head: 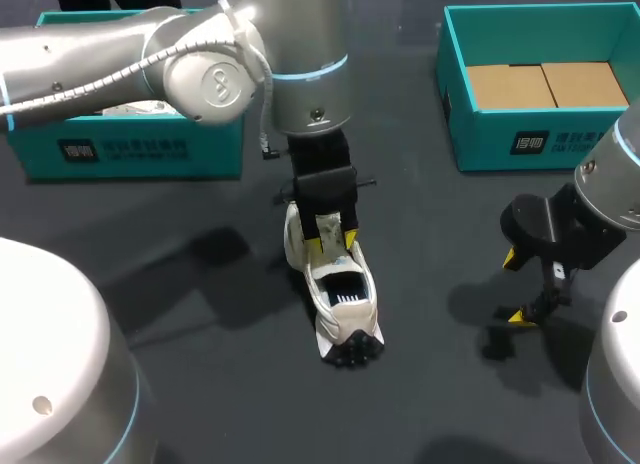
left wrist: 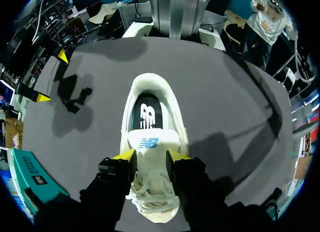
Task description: Take the shoe out of the shoebox, open the shoe tongue, remove and reinsert the insole, then place the shoe into the shoebox
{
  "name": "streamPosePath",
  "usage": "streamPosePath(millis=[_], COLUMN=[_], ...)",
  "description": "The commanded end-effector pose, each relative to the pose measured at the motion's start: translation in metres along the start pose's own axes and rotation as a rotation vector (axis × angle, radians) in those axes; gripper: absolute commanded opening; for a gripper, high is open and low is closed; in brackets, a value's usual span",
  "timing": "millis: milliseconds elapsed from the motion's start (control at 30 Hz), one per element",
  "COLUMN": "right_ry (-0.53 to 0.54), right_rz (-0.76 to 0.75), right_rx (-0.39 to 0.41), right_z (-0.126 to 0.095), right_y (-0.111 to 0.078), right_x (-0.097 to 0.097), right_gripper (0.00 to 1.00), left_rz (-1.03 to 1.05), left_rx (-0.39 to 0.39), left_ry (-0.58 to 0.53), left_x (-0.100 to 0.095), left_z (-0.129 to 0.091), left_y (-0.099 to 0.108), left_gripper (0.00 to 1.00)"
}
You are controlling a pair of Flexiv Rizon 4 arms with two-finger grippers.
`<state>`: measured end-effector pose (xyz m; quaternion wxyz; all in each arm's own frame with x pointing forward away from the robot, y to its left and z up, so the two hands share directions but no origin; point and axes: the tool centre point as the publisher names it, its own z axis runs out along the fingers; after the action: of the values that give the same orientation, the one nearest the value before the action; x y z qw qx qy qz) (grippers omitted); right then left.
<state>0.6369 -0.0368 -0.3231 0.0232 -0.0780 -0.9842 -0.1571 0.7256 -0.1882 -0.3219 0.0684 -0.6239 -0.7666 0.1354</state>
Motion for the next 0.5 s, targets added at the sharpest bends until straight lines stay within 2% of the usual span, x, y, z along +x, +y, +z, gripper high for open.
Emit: streamPosePath(millis=[33, 167, 267, 367, 500], right_ry=[-0.002, -0.002, -0.002, -0.002, -0.002], right_rz=[0.0, 0.0, 0.0, 0.0, 0.0], right_rx=[0.0, 0.0, 0.0, 0.0, 0.0], right_z=[0.0, 0.0, 0.0, 0.0, 0.0], right_y=[0.0, 0.0, 0.0, 0.0, 0.0], right_x=[0.001, 0.001, 0.001, 0.001, 0.001], right_gripper=[1.0, 1.0, 1.0, 1.0, 1.0], left_rz=[-0.001, -0.012, -0.012, -0.013, -0.029], left_rx=[-0.016, -0.003, -0.003, -0.032, -0.083], left_ry=[-0.021, -0.031, -0.052, -0.09, -0.151], left_x=[0.005, 0.005, 0.007, 0.01, 0.015], left_z=[0.017, 0.034, 0.035, 0.025, -0.003], left_y=[-0.006, -0.004, -0.007, -0.012, -0.027], left_gripper=[0.37, 0.37, 0.37, 0.38, 0.43])
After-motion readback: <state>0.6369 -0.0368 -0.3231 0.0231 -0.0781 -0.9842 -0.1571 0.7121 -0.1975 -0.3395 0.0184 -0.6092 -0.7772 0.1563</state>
